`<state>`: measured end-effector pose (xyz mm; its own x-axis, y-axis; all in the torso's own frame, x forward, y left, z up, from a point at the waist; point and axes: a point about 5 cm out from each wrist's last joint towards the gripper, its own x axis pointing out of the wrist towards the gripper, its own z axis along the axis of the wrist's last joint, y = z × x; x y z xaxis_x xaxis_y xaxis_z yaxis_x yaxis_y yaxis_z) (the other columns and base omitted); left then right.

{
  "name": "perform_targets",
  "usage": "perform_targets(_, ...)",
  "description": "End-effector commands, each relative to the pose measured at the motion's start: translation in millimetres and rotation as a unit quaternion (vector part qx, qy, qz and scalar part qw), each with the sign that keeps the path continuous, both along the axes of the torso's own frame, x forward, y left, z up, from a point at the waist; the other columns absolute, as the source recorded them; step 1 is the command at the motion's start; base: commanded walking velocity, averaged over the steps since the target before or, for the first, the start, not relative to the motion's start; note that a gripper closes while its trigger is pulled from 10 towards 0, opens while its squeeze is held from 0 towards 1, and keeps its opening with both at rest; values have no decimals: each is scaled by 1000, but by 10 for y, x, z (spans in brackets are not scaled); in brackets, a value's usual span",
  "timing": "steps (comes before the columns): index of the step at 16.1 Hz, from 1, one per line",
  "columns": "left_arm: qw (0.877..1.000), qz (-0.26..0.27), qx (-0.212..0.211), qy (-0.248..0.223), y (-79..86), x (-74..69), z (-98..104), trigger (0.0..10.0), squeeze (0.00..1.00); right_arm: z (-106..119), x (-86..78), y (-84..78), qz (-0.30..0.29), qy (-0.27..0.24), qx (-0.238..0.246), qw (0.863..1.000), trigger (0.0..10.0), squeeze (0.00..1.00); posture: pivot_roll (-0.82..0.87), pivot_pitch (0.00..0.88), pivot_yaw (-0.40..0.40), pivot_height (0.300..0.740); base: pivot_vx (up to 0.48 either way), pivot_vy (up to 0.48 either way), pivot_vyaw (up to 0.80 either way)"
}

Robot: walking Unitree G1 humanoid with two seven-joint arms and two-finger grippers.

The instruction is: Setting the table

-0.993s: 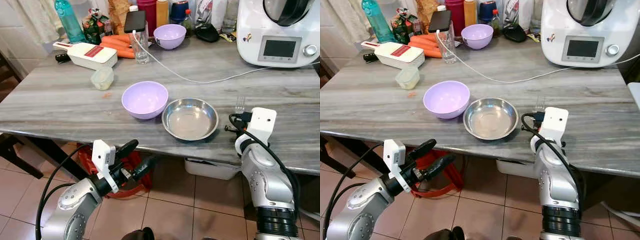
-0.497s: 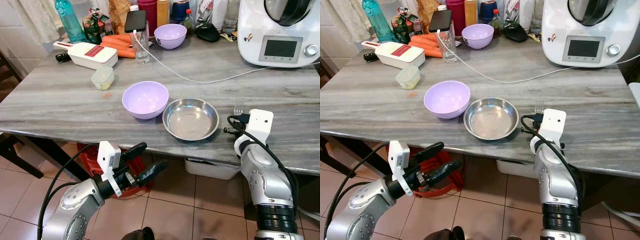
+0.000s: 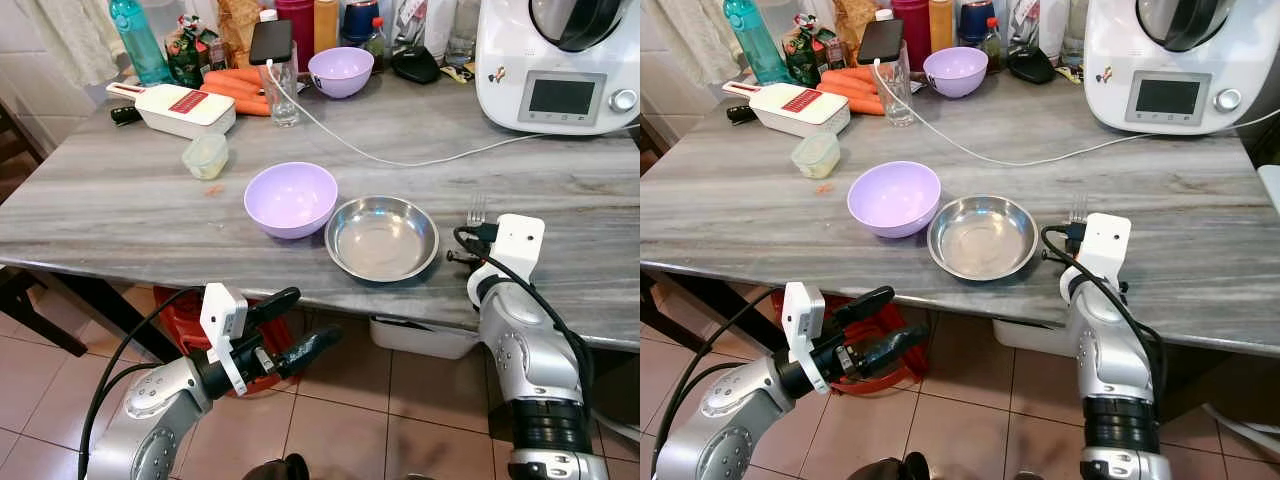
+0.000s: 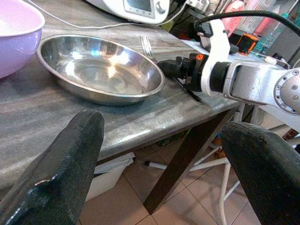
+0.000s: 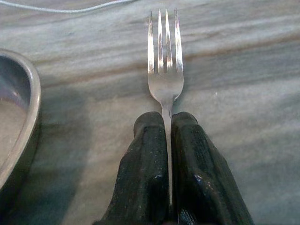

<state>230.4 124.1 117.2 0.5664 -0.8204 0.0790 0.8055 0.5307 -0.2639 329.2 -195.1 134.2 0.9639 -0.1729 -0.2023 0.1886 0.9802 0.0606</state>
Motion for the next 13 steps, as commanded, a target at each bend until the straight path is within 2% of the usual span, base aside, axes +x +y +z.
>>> perform_targets(1,1000,-7,10,3,22,-10,-17,10000,0,3,33,2,0,0,2,1000,10000,0,-88,129,107,740,0,0,0)
perform_targets(2,1000,-8,11,4,21,-11,-24,10000,0,5,43,8,1,-1,2,1000,10000,0,-86,129,108,740,0,0,0)
perform_targets(3,1000,-10,11,4,16,-10,-34,10000,0,6,50,10,2,-1,3,1000,10000,584,-86,129,108,740,0,0,0)
perform_targets(4,1000,-11,11,4,14,-10,-37,10000,0,5,53,10,2,-2,4,1000,10000,1000,-86,129,108,740,0,0,0)
perform_targets(10,1000,-14,14,5,9,-7,-60,10000,0,-10,46,-7,1,-2,5,1000,10000,1000,-86,129,108,740,0,0,0)
perform_targets(13,1000,-5,10,1,9,18,-57,10000,0,85,30,-48,-3,-28,-3,1000,10000,1000,-87,122,106,740,0,0,0)
